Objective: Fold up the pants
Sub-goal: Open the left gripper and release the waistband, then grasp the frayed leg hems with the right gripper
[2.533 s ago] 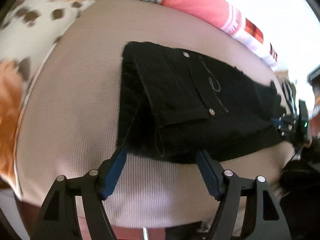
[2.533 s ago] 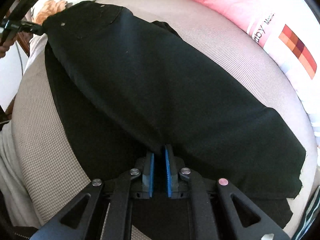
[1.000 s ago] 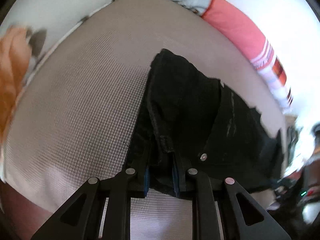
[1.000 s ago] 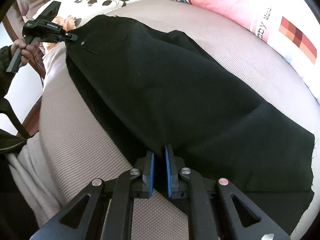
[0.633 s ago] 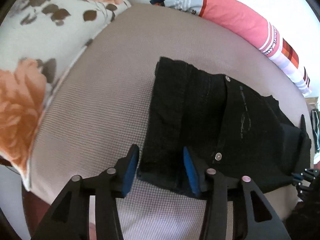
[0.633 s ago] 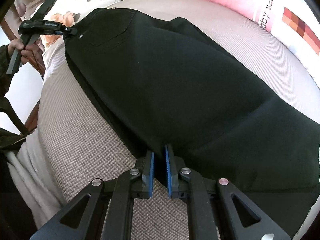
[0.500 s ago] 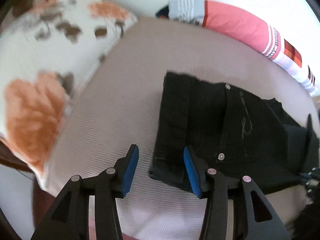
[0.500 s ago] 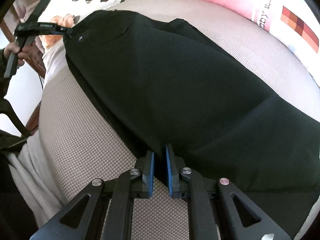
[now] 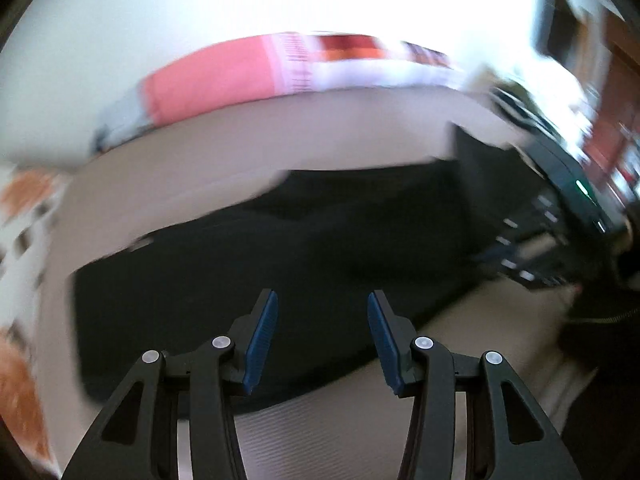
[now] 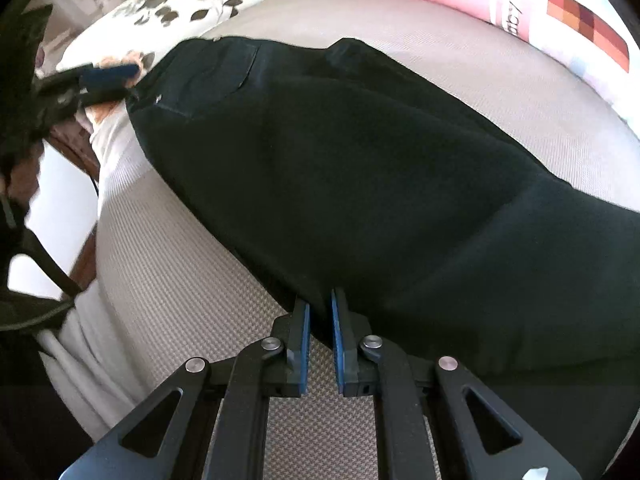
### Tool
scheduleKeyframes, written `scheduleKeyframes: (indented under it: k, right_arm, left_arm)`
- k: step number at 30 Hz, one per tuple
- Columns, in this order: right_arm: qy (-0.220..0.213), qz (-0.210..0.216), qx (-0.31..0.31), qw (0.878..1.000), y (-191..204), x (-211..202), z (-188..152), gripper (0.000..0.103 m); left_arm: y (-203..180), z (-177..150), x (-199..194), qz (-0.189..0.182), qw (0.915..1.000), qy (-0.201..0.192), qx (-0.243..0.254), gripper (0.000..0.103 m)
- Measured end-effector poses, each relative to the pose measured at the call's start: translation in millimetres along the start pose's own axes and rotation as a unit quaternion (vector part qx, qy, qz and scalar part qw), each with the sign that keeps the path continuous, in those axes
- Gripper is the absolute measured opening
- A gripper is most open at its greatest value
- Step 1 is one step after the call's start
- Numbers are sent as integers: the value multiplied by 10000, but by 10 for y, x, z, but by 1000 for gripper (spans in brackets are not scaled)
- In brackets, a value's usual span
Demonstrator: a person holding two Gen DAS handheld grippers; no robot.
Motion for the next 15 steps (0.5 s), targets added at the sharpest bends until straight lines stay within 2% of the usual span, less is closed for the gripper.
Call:
scheduleKeyframes:
  k: [4,6,9,14,15]
  right_arm:
    - [-50,39,109,9999,-26,-25,11,11]
    - [-80,71,183,9998,-50,-42,27,11]
    - [-154,133,252,9995,-88,-106,39,11]
    - [-250,184,212,9993,-70,-194,74,12]
    - [-265,185,196,9993,-65,-208,80,12]
  left_arm:
    - [-472,74,370,-572,9966,238,550,48]
    - [-643,69,538,-726,9938,383,748,48]
    - [-873,61,756,-715,9897,608,1082,48]
    - [-1115,117,964,-595,9874,575,1352,48]
    - [-1127,140,1009,-564,9880,577,1321,45]
Point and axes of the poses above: each gripper's, at about its wrist camera, not at the fingertips, and x roughly the way its jaws point, y to its left, z to its top, the point moved 4 cm from there along x, roughly the way its jaws point, and after that the axes turned 3 degrees about -y, right-handed, at the moved point
